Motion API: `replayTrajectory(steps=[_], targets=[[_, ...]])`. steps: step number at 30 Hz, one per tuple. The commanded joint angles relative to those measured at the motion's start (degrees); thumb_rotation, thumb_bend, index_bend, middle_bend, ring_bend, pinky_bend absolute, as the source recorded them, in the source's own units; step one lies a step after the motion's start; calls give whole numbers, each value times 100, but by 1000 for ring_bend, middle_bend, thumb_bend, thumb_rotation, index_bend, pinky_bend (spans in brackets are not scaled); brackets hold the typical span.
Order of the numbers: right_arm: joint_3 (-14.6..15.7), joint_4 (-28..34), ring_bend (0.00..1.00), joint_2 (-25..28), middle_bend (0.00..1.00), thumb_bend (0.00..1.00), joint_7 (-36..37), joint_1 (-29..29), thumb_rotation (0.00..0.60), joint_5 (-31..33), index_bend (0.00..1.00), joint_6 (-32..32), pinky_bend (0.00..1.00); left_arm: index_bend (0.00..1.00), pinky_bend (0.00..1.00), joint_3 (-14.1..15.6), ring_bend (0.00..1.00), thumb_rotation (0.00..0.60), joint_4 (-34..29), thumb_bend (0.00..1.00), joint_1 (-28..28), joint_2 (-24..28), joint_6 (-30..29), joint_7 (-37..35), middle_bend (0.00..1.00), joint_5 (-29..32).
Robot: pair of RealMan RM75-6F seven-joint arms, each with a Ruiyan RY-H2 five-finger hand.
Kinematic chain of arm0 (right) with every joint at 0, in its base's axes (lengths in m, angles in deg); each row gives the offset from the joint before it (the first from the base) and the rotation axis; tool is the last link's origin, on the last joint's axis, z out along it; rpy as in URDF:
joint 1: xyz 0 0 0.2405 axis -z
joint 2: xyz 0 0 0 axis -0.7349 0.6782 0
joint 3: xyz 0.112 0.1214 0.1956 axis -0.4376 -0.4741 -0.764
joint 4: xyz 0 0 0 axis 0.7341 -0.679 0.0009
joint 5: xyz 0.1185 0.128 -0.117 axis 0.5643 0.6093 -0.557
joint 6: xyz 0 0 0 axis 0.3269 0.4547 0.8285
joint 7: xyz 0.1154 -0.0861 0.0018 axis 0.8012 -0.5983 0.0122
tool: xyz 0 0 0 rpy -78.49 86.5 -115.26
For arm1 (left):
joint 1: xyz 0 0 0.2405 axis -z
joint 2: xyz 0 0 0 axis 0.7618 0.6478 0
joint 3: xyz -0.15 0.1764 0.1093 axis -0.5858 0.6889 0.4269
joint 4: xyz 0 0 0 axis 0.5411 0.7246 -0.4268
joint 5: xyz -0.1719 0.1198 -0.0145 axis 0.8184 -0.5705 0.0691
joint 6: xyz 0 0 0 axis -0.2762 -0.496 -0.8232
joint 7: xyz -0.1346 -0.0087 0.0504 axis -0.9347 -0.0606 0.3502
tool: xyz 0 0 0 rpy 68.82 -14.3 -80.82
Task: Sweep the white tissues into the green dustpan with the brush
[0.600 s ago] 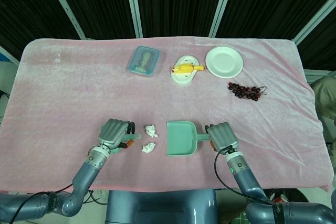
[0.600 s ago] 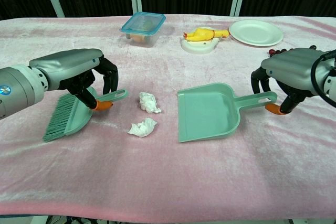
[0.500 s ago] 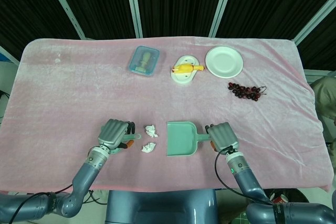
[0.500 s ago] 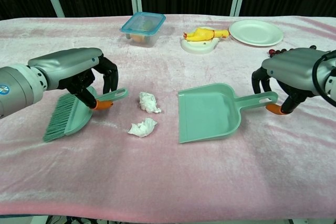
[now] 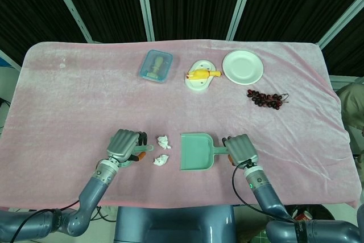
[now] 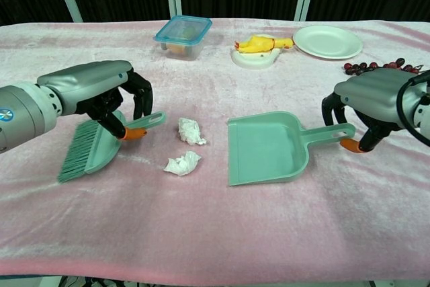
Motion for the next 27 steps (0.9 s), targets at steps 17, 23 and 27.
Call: replayTrajectory(steps=[17,23,27], targets=[[-63,-60,658,12,536,463,-36,-74,600,142,612,-27,766,659,999,-150,858,600,279,422,147,-312,427,-700,691,-220],[-64,-75,659,3,536,464,-38,-110,600,150,616,-64,766,659,999,-248,858,600,369,422,232,-469,497,-802,691,-219],[-43,-72,658,29,536,463,-10,-114,600,161,616,-106,766,659,999,-312,858,600,477,422,341,-585,600,-811,691,-216]])
